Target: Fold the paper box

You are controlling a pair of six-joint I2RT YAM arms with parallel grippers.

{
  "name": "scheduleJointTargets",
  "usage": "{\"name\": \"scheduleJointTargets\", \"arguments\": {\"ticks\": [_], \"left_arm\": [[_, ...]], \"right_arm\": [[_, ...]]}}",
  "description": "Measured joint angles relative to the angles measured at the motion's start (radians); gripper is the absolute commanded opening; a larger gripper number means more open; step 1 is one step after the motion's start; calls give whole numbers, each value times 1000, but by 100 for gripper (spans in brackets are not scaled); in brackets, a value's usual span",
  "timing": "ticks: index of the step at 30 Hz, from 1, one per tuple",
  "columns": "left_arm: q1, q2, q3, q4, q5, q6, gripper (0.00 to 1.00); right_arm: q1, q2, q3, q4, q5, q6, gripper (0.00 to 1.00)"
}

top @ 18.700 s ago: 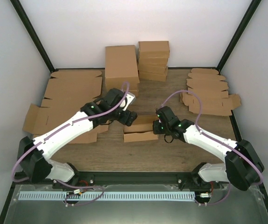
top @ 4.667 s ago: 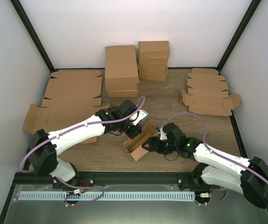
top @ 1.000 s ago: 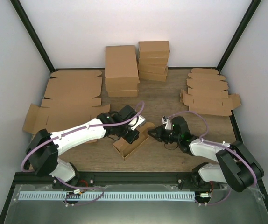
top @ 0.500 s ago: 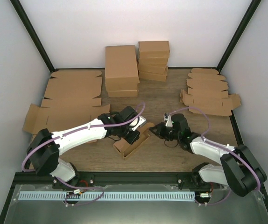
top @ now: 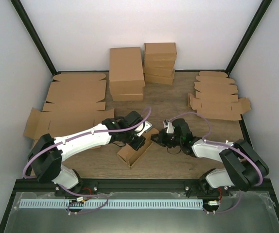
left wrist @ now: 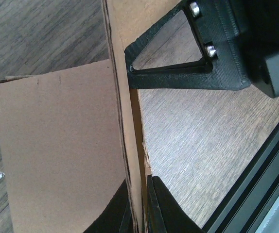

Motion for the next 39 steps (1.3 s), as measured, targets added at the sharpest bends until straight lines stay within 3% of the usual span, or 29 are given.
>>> {"name": "scheduleJointTargets", "arguments": {"ticks": [18,24,33,39], "left_arm": [[-6,8,-39,18,8,0,10],[-11,12,-56,35,11,-2,20],[-20,33,-88,69,27,-13,53],[-21,39,-109,104,72,-28,58]], "right_arm": [[14,-237,-56,-169,124,-50,3],[12,-330,-64,-256,197,-80,5],[7,-410,-54,-362,284,-142,7],[-2,-421,-11,-419,325,-181,8]]}}
